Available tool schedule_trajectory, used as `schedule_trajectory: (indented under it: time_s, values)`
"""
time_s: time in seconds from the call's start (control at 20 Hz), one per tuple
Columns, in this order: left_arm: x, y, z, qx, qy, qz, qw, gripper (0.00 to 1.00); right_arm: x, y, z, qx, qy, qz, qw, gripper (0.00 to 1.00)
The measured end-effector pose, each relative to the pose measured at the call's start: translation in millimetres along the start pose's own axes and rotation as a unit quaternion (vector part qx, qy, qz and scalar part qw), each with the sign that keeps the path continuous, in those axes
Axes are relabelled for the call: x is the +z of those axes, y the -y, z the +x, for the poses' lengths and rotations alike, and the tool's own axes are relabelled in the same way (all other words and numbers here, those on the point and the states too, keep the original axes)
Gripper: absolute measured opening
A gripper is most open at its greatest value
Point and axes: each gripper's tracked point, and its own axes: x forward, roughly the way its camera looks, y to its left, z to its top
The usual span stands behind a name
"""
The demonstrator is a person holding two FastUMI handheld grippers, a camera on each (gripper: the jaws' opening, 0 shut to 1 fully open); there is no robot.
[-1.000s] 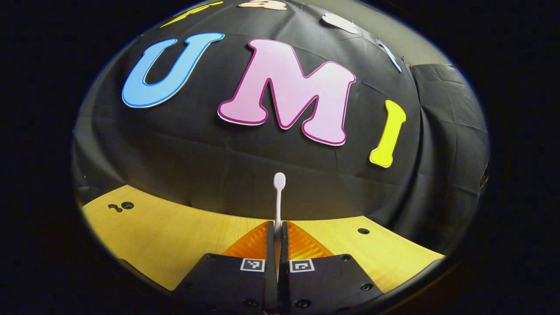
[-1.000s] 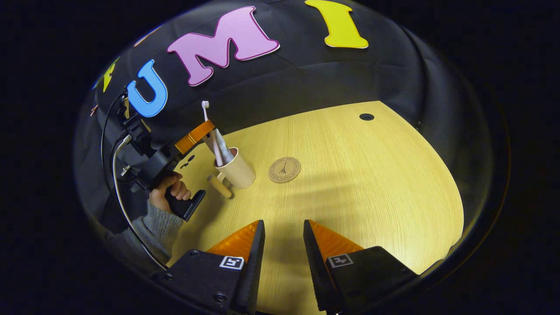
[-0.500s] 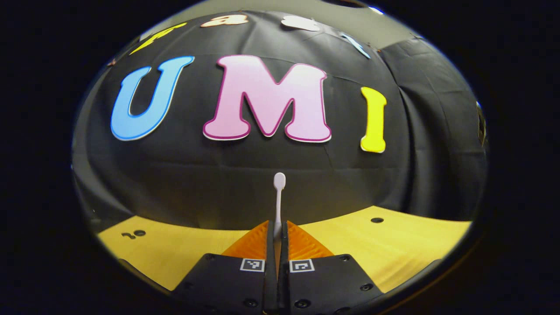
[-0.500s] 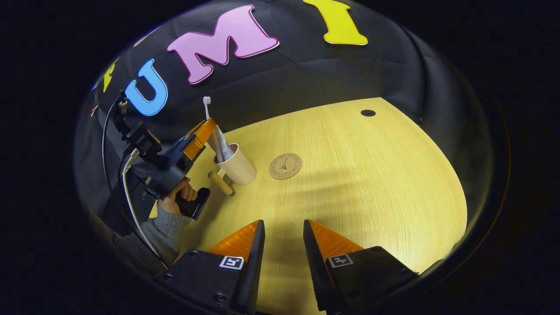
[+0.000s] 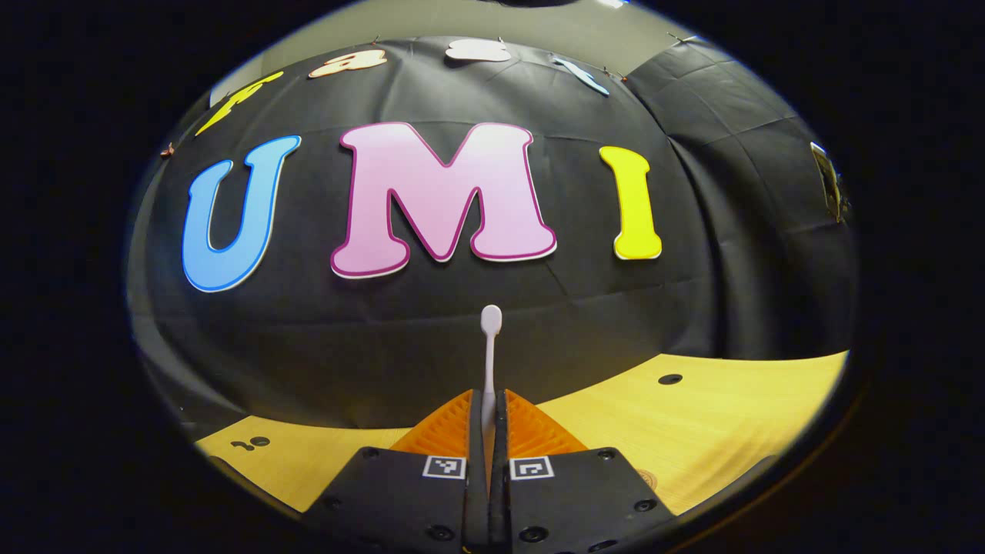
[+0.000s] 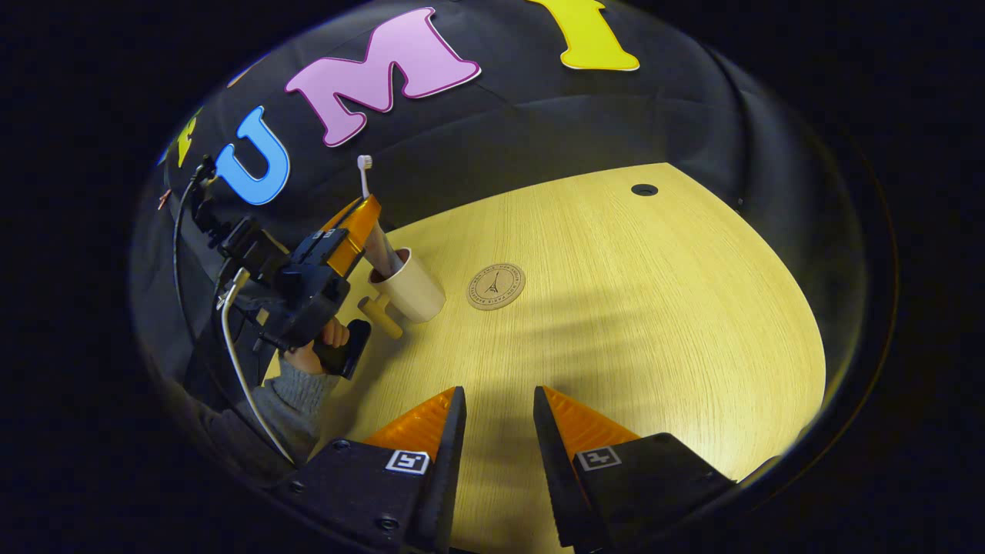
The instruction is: Put the toothbrush and toothpaste on the desktop into the cup, then pick up the cup and place it on the coaster on the desktop.
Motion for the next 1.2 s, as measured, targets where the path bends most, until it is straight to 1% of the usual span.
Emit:
schedule_trajectory:
  time_s: [0.15, 0.25, 0.5, 0.55, 0.65, 0.8, 0.85, 1.0, 1.1, 1.15, 1.2]
  values:
    - [-2.3, 2.0, -5.0, -0.003, 0.007, 0.011, 1.000, 0.06, -4.2, -0.4, 1.5, 0.001, -0.006, -0.003, 1.000, 0.54]
    - [-7.8, 8.1, -7.1, -0.013, 0.002, 0.016, 1.000, 0.10, -3.3, 0.7, 2.4, 0.001, -0.005, 0.001, 1.000, 0.54]
    - [-10.6, 6.7, -10.3, -0.012, -0.002, 0.025, 1.000, 0.13, -2.3, 1.7, 3.9, 0.001, -0.006, 0.005, 1.000, 0.54]
    - [-11.6, 6.5, -11.8, -0.011, -0.005, 0.027, 1.000, 0.16, -1.7, 0.8, 3.9, 0.001, -0.006, 0.007, 1.000, 0.54]
    - [-11.7, 5.9, -17.0, -0.012, -0.016, 0.035, 0.999, 0.20, -0.1, -2.0, 4.5, 0.003, -0.006, 0.011, 1.000, 0.54]
    - [-0.4, 6.2, -33.8, -0.023, -0.029, 0.045, 0.998, 0.20, -1.5, -9.4, 5.9, 0.007, -0.010, 0.007, 1.000, 0.54]
    - [3.9, 7.0, -42.4, -0.028, -0.036, 0.045, 0.998, 0.23, -3.2, -11.1, 6.1, 0.007, -0.013, 0.004, 1.000, 0.54]
    - [-1.7, 5.4, -80.1, -0.052, -0.094, 0.037, 0.994, 0.32, -9.3, -18.7, 2.4, 0.011, -0.021, 0.002, 1.000, 0.54]
    - [-14.9, -3.8, -102.2, -0.055, -0.144, 0.033, 0.987, 0.43, -12.1, -21.9, -0.3, 0.014, -0.024, 0.003, 1.000, 0.54]
    - [-20.9, -9.1, -113.7, -0.058, -0.170, 0.029, 0.983, 0.47, -13.3, -23.1, -1.5, 0.015, -0.026, 0.002, 1.000, 0.54]
    - [-27.7, -12.0, -125.8, -0.065, -0.204, 0.025, 0.976, 0.47, -14.4, -23.7, -2.8, 0.017, -0.027, 0.001, 0.999, 0.54]
